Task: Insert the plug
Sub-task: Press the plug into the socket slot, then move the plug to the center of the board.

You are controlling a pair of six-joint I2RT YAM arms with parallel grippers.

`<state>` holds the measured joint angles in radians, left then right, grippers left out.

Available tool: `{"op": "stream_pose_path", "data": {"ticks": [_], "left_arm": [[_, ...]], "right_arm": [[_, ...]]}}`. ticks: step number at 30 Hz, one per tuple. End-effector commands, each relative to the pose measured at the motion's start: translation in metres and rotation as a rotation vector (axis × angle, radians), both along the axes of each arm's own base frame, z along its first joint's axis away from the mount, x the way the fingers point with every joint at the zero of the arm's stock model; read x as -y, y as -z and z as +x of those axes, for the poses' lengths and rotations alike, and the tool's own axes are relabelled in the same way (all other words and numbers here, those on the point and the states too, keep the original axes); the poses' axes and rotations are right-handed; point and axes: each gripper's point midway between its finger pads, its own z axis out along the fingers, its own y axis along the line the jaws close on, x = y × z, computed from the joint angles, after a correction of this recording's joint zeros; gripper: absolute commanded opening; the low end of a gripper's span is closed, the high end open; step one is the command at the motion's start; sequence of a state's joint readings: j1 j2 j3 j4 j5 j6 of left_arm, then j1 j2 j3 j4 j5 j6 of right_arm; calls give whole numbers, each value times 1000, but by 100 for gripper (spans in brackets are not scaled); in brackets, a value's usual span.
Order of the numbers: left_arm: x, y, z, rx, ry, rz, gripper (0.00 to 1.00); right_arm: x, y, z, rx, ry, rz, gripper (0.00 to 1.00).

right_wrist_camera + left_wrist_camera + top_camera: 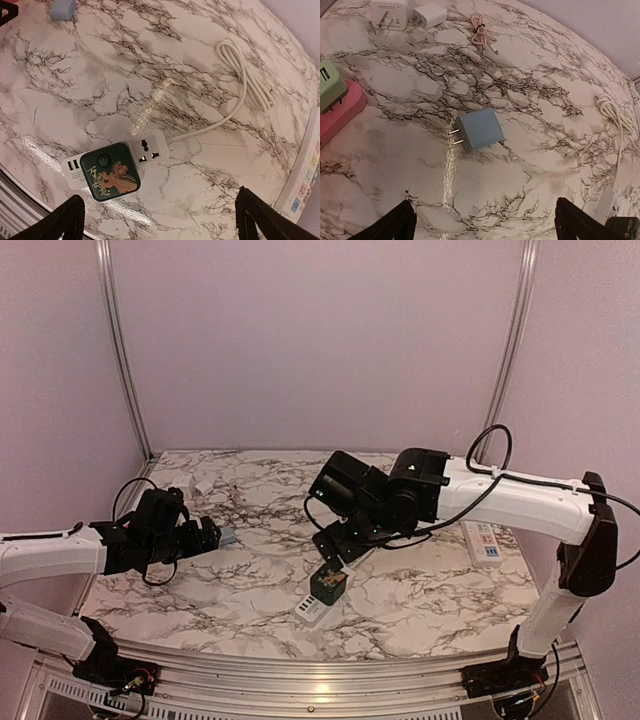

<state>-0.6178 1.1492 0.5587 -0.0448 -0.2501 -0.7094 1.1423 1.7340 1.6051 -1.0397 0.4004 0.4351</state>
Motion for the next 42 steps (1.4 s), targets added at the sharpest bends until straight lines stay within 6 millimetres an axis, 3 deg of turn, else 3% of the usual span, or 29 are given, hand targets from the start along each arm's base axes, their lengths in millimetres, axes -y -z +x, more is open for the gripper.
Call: {"op": "stream_pose_path", "data": {"ticks": [1,8,15,25,32,42], "left_arm": [[26,9,19,-45,99,12,99],[32,25,44,-97,89,71,99],[37,42,65,-156,90,137,99],[22,63,70,-209,55,251,99],[22,74,76,-233,62,261,99],[22,87,86,-262,67,263,81]], "right_arm": [[7,-22,-11,57,62,121,99],[23,-14,-38,35,85,167,99],[30,-14,-51,31,92,217,98],[32,-13,-57,25,93,243,99],[25,-13,-58,22,79,243,99],[19,-23,-61,33,72,247,99]]}}
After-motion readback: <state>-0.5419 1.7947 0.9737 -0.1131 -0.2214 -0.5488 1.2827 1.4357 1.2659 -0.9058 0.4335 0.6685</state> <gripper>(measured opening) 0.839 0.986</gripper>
